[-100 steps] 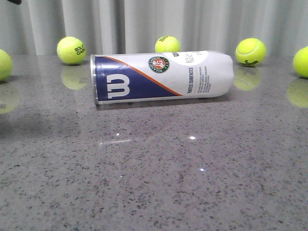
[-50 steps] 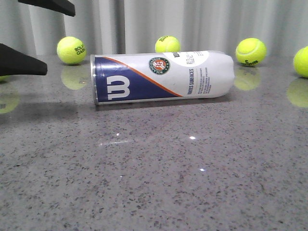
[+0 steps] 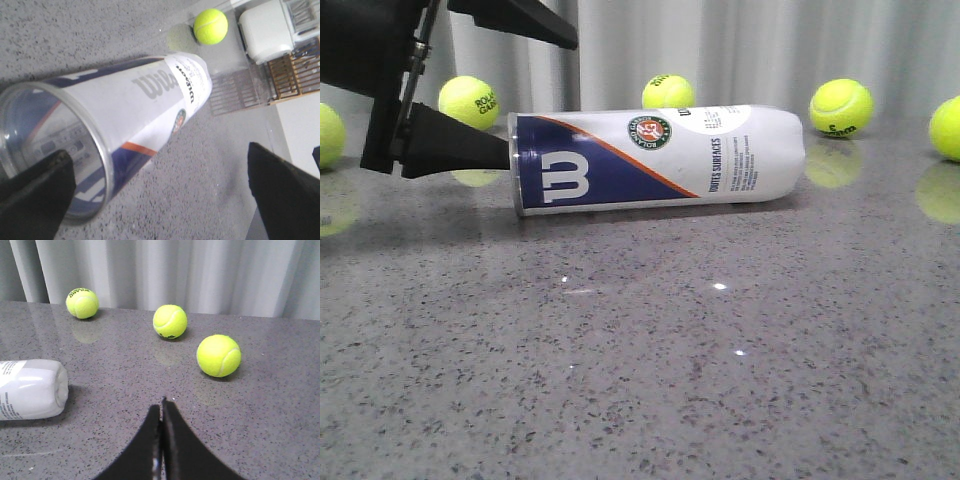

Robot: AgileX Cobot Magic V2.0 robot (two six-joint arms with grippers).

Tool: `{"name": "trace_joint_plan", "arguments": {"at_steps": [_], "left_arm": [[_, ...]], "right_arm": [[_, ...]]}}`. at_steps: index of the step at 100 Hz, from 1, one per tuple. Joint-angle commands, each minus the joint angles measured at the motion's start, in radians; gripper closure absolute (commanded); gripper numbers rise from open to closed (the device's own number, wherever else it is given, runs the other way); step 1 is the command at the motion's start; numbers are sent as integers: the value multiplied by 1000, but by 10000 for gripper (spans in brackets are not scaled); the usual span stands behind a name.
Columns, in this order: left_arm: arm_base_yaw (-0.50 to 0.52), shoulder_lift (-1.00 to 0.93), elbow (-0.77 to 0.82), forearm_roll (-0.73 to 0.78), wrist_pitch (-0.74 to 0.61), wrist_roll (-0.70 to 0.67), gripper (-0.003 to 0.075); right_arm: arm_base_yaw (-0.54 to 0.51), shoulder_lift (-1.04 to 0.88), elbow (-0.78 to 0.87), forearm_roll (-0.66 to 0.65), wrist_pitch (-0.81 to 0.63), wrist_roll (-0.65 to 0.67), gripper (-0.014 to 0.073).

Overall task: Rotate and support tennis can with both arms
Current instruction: 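Move the left gripper to the can's blue end and grasp it, then lift the can with the left gripper and tilt it upright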

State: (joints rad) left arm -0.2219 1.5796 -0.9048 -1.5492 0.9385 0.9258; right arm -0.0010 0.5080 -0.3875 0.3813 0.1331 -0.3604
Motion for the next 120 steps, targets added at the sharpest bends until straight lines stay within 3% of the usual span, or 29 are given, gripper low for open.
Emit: {"name": "trace_joint_plan", "arguments": {"at_steps": [1, 11, 24, 42, 86, 105, 120], "left_arm": [[-7, -12, -33, -92, 39, 11, 89], [-7, 13, -33, -110, 47, 11, 192], [-7, 47, -33, -143, 51, 11, 457], [-7, 69, -33, -202, 82, 90, 742], [18, -8, -48, -177, 196, 186, 741], [25, -156, -134, 60, 124, 89, 741], [25, -280, -247, 431, 62, -108, 741]], "right_arm": [[-8, 0, -27, 11, -79, -1, 659], [-8, 0, -27, 11, -79, -1, 659], [-8, 0, -27, 11, -79, -1, 659], [-8, 0, -27, 11, -79, -1, 659], [-8, 0, -27, 11, -79, -1, 659], [-8, 0, -27, 11, -79, -1, 659], [-8, 0, -27, 11, -79, -1, 659]]}}
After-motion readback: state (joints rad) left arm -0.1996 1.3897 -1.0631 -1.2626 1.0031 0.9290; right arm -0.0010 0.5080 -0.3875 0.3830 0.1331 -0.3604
